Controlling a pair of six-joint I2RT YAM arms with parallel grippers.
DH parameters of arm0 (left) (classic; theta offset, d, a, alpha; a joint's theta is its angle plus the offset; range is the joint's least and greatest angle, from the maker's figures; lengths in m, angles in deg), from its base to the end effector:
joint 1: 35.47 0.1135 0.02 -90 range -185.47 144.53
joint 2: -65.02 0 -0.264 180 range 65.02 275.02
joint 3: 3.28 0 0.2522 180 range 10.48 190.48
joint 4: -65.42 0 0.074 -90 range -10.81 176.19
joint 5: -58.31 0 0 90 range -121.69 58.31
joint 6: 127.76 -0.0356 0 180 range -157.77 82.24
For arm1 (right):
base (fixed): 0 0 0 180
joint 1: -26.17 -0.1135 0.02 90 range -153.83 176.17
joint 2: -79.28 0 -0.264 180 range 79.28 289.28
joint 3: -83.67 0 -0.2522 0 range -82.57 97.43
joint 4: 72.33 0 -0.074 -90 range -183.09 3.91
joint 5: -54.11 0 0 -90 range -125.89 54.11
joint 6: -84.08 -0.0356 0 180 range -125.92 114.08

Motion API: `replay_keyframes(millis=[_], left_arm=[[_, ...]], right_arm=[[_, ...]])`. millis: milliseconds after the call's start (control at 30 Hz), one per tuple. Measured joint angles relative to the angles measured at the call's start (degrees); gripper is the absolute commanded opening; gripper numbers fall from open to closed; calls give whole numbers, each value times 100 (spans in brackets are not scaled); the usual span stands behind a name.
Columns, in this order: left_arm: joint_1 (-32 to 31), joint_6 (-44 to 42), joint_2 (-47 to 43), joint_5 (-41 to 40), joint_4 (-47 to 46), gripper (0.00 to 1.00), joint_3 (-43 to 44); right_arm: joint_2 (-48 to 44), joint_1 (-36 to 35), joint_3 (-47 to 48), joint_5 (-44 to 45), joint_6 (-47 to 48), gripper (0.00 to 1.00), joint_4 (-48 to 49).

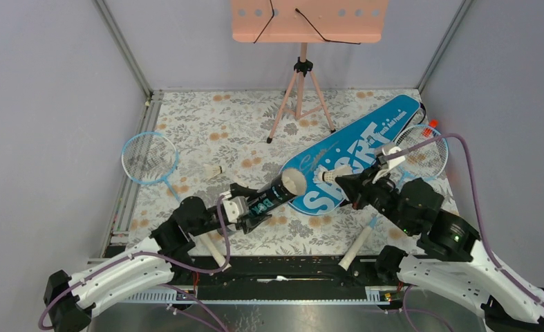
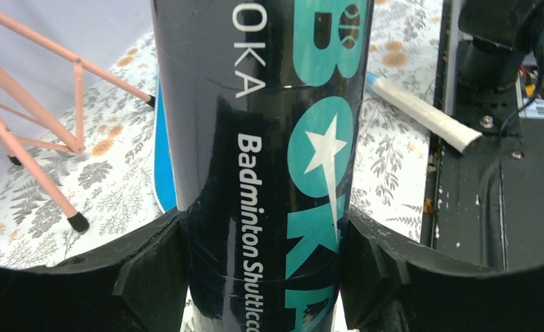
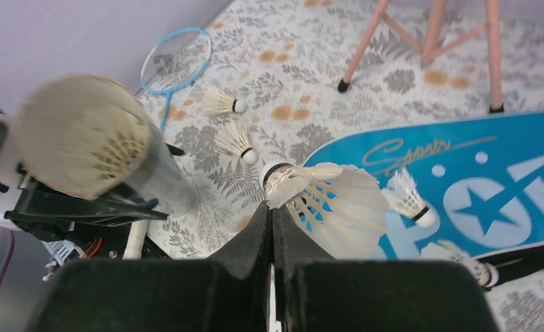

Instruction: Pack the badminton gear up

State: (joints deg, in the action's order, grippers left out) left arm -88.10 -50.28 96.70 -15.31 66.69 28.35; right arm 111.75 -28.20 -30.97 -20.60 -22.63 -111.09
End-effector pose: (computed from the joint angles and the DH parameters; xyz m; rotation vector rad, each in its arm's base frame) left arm 0.0865 -0.1298 0.2494 1.0715 1.2510 -0.7671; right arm 0.0757 0.0895 0.3811 -0.3553 1.6827 0.7091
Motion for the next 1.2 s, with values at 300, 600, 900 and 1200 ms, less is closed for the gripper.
replay_keyframes(millis=[300, 600, 900, 1200], left_arm=[[0, -260, 533, 424, 387, 7, 251], [0, -326, 566, 586, 573, 7, 251], [2, -376, 509, 903, 691, 7, 251], [9, -380, 155, 1091, 822, 6, 173]], right_arm=[[-20, 7, 656, -776, 839, 0, -286], [299, 4, 743, -2013, 986, 0, -260], [1272, 4, 793, -2918, 592, 0, -153], [1735, 4, 774, -3670, -13, 0, 302]])
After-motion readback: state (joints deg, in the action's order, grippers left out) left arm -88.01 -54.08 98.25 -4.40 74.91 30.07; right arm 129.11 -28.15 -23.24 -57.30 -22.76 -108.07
